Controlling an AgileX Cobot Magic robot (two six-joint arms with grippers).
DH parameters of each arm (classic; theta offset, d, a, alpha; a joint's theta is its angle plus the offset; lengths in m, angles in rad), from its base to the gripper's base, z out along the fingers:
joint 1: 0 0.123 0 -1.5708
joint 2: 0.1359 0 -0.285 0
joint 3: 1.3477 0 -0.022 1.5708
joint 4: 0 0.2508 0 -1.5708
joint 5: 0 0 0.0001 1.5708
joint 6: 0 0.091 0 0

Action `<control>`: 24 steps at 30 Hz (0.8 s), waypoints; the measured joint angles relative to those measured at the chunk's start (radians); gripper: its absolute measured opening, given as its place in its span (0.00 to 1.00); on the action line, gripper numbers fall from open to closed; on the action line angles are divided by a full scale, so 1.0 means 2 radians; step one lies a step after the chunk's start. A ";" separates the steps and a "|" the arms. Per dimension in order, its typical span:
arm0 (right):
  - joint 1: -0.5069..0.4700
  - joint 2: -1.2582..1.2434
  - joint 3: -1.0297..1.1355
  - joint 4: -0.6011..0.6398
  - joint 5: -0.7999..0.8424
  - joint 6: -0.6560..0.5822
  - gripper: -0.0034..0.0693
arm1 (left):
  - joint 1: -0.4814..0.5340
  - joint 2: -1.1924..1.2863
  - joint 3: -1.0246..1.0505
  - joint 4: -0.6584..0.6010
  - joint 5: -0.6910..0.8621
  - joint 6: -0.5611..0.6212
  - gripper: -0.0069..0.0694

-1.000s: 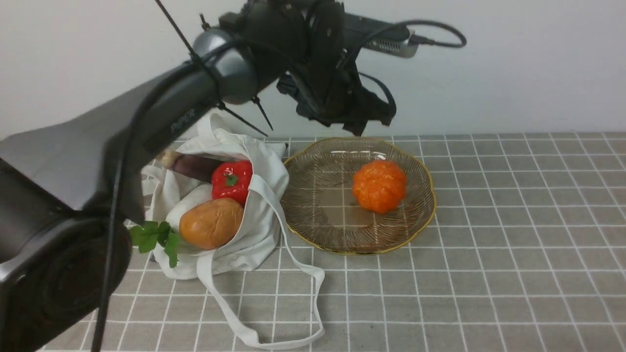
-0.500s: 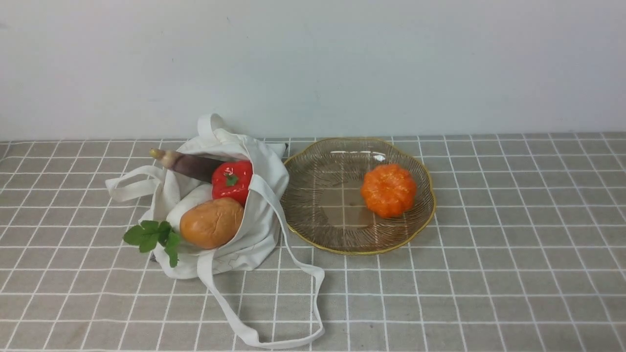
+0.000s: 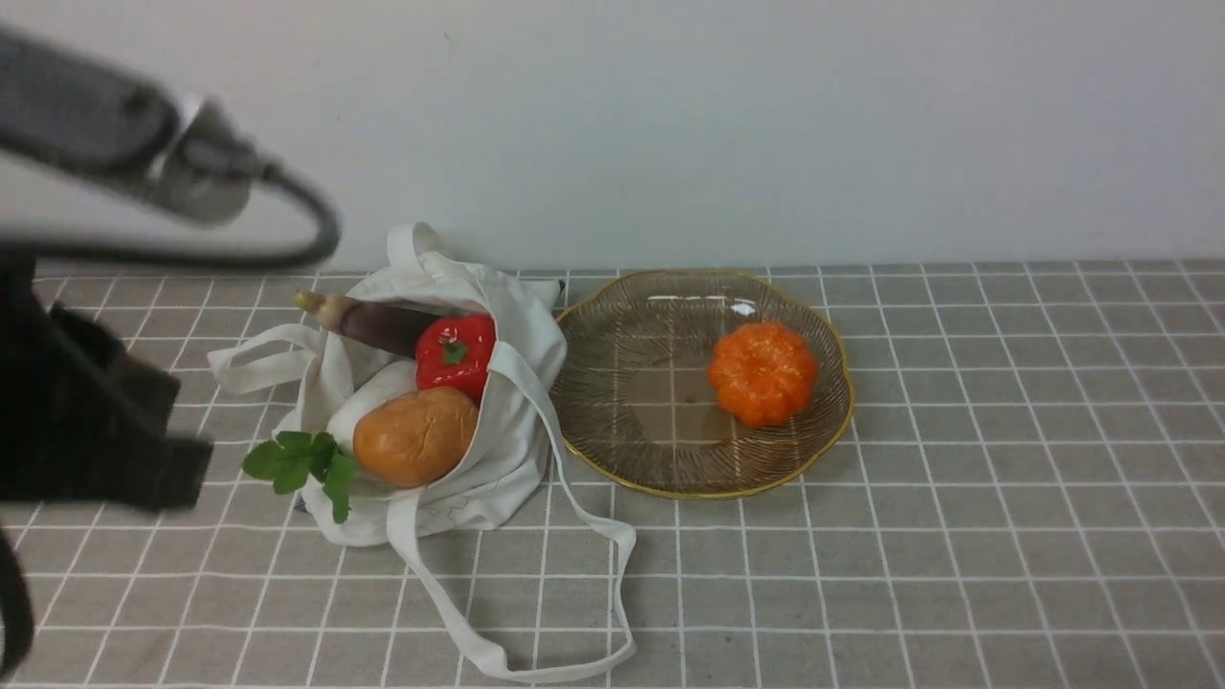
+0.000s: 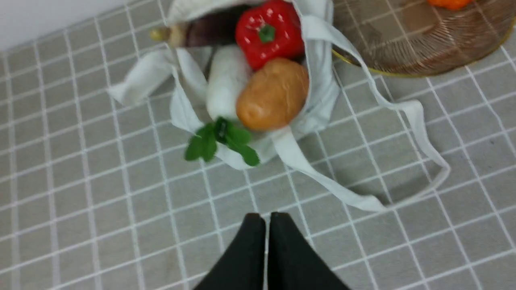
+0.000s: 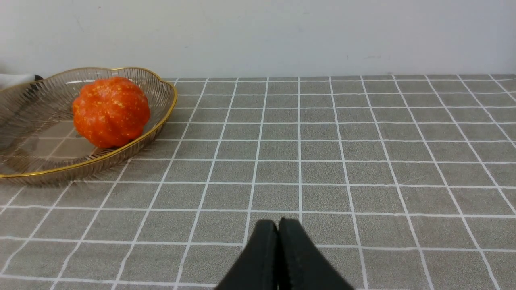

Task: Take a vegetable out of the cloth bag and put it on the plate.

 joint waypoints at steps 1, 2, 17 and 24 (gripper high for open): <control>0.000 0.000 0.000 0.000 0.000 0.000 0.03 | 0.000 -0.031 0.053 -0.015 -0.042 -0.006 0.08; 0.000 0.000 0.000 0.000 0.000 0.000 0.03 | 0.000 -0.057 0.094 -0.025 -0.087 -0.010 0.08; 0.000 0.000 0.000 0.000 0.000 0.000 0.03 | 0.000 -0.131 0.317 -0.040 -0.409 -0.016 0.08; 0.000 0.000 0.000 0.000 0.000 0.000 0.03 | 0.000 -0.131 0.320 -0.040 -0.405 -0.016 0.08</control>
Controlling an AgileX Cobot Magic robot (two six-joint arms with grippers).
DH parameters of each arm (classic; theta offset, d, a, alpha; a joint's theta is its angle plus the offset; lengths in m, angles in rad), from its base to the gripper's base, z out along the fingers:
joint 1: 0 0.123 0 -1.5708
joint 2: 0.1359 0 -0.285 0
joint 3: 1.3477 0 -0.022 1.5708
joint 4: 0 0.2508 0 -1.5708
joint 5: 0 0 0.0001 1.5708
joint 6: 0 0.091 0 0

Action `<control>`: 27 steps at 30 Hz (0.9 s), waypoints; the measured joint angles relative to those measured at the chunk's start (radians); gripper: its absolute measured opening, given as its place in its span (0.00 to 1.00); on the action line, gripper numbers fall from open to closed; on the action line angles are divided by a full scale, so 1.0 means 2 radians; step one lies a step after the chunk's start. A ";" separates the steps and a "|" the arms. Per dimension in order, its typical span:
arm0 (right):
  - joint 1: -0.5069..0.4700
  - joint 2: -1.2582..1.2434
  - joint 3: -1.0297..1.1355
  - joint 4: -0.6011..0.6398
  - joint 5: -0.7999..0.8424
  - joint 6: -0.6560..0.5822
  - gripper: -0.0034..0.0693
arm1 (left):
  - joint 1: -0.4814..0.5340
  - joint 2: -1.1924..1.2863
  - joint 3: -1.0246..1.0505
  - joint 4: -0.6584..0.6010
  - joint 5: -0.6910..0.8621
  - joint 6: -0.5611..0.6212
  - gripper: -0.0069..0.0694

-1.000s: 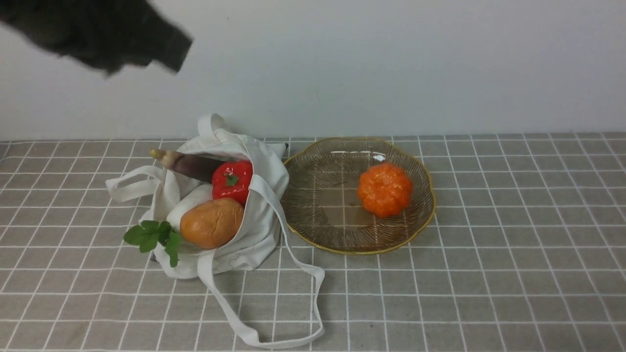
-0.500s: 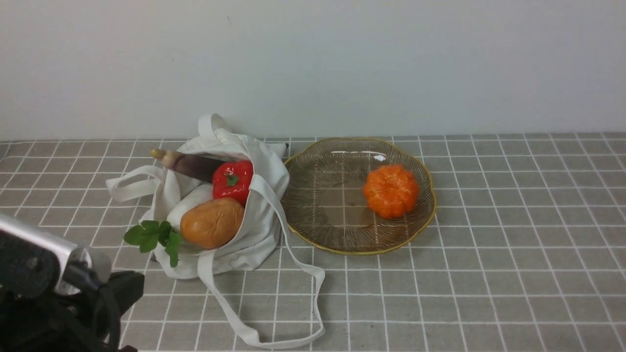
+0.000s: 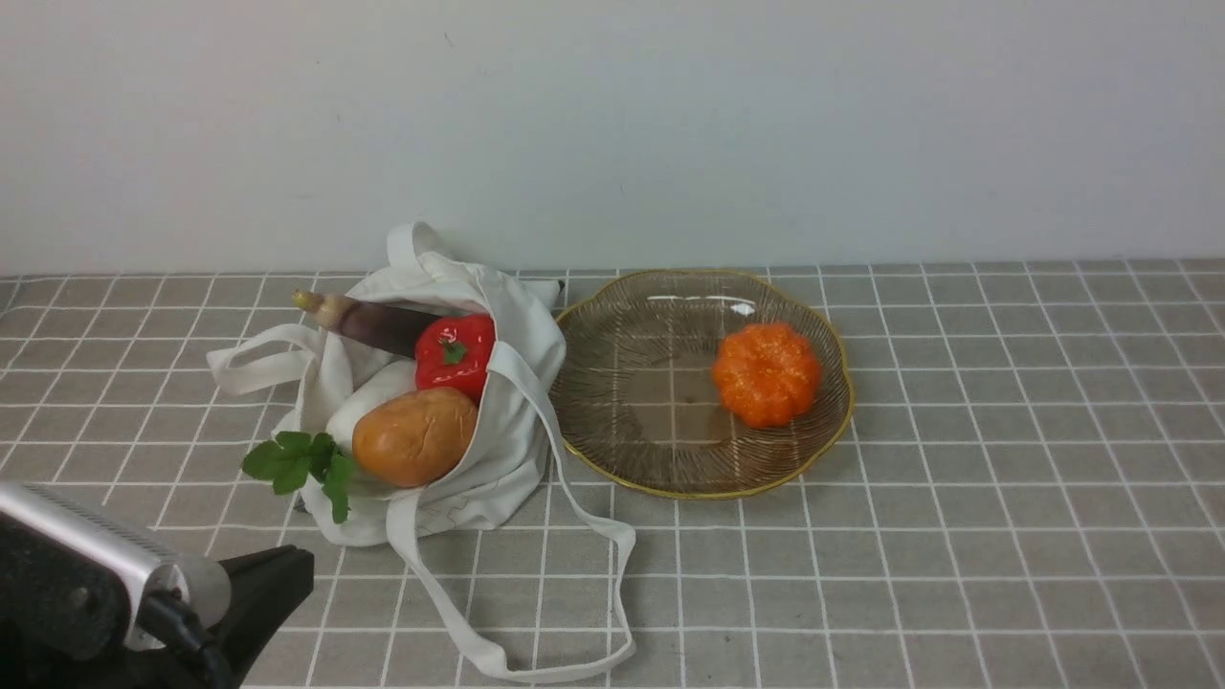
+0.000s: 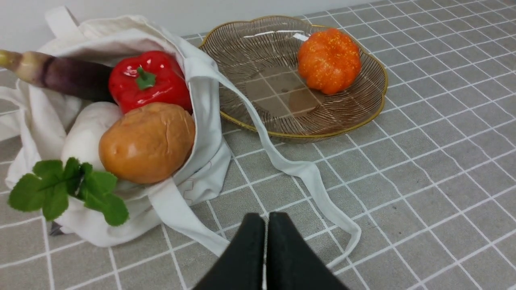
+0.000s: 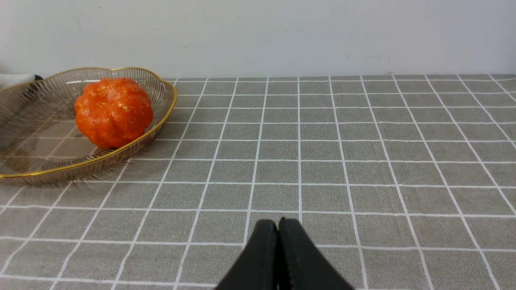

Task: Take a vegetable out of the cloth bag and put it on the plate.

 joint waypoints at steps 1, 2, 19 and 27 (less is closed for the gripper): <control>0.000 0.000 0.000 0.000 0.000 0.000 0.03 | 0.000 0.000 0.000 0.000 0.001 0.000 0.08; 0.000 0.000 0.000 0.000 0.000 0.000 0.03 | 0.000 0.000 0.000 0.000 0.002 0.000 0.08; 0.000 0.000 0.000 0.000 0.000 0.000 0.03 | 0.105 -0.229 0.109 -0.046 0.026 0.153 0.08; 0.000 0.000 0.000 0.000 0.000 0.000 0.03 | 0.217 -0.304 0.162 -0.051 0.030 0.159 0.08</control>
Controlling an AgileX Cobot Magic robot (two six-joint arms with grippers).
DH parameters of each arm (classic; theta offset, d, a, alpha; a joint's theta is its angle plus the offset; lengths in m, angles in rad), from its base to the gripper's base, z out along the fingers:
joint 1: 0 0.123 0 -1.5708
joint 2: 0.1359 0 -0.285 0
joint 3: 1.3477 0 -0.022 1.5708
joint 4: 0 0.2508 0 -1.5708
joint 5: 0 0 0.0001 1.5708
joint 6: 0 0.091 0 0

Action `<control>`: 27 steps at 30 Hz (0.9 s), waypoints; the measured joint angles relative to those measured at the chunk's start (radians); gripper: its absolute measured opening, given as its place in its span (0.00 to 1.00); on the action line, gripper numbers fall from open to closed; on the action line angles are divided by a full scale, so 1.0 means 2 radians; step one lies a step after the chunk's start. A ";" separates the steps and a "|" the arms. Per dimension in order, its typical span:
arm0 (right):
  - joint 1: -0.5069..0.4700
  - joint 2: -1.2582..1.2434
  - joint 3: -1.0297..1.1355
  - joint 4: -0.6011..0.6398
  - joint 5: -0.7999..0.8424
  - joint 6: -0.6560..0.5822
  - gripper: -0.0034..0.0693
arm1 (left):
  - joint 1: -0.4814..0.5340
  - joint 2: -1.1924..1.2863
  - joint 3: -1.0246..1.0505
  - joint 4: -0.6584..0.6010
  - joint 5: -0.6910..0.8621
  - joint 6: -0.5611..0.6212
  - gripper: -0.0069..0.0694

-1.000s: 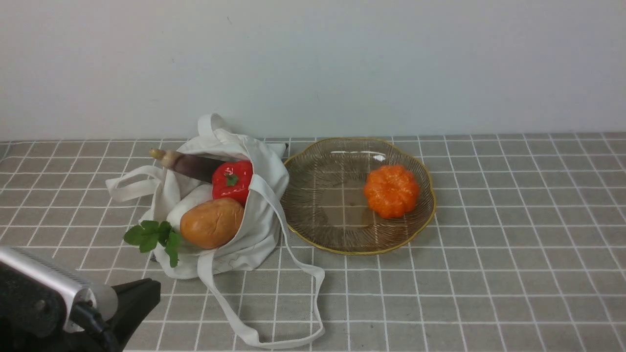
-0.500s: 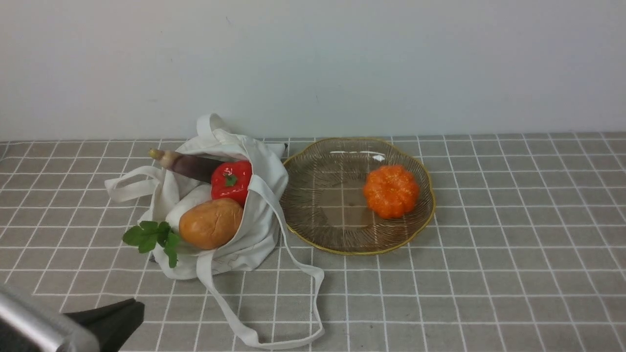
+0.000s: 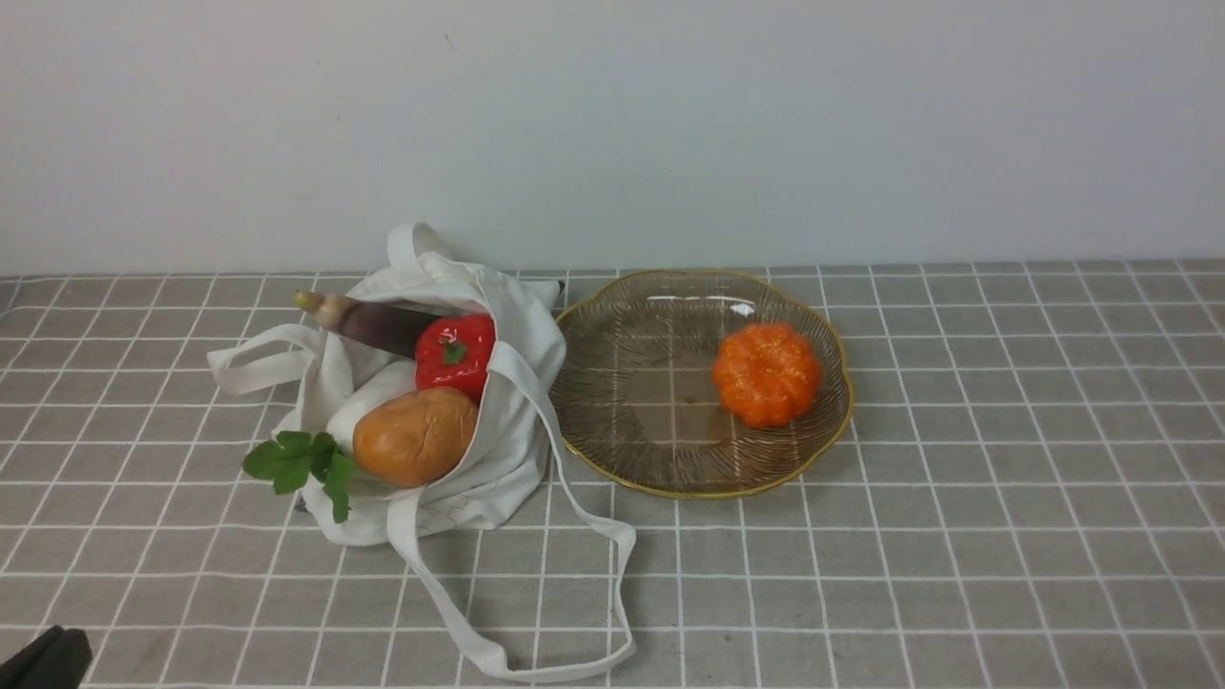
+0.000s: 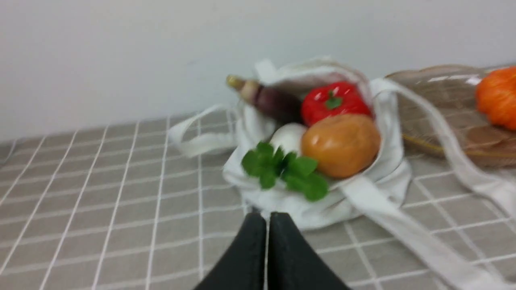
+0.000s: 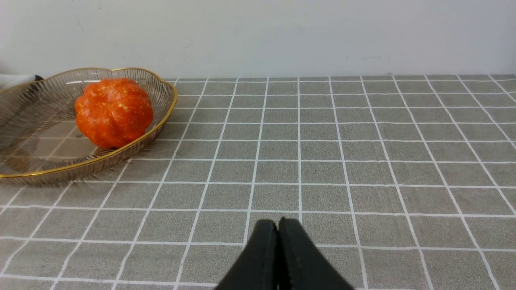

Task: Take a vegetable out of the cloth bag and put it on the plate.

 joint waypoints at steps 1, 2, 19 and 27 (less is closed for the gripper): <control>0.000 0.000 0.000 0.000 0.000 0.000 0.03 | 0.006 0.000 0.005 0.000 0.004 0.000 0.08; 0.000 0.000 0.000 0.000 0.000 0.000 0.03 | 0.009 0.000 0.008 0.000 0.007 -0.001 0.08; 0.000 0.000 0.000 0.000 0.000 0.000 0.03 | 0.039 0.000 0.009 -0.001 0.049 -0.001 0.08; 0.000 0.000 0.000 0.000 0.000 0.000 0.03 | 0.040 0.000 0.009 -0.001 0.049 0.000 0.08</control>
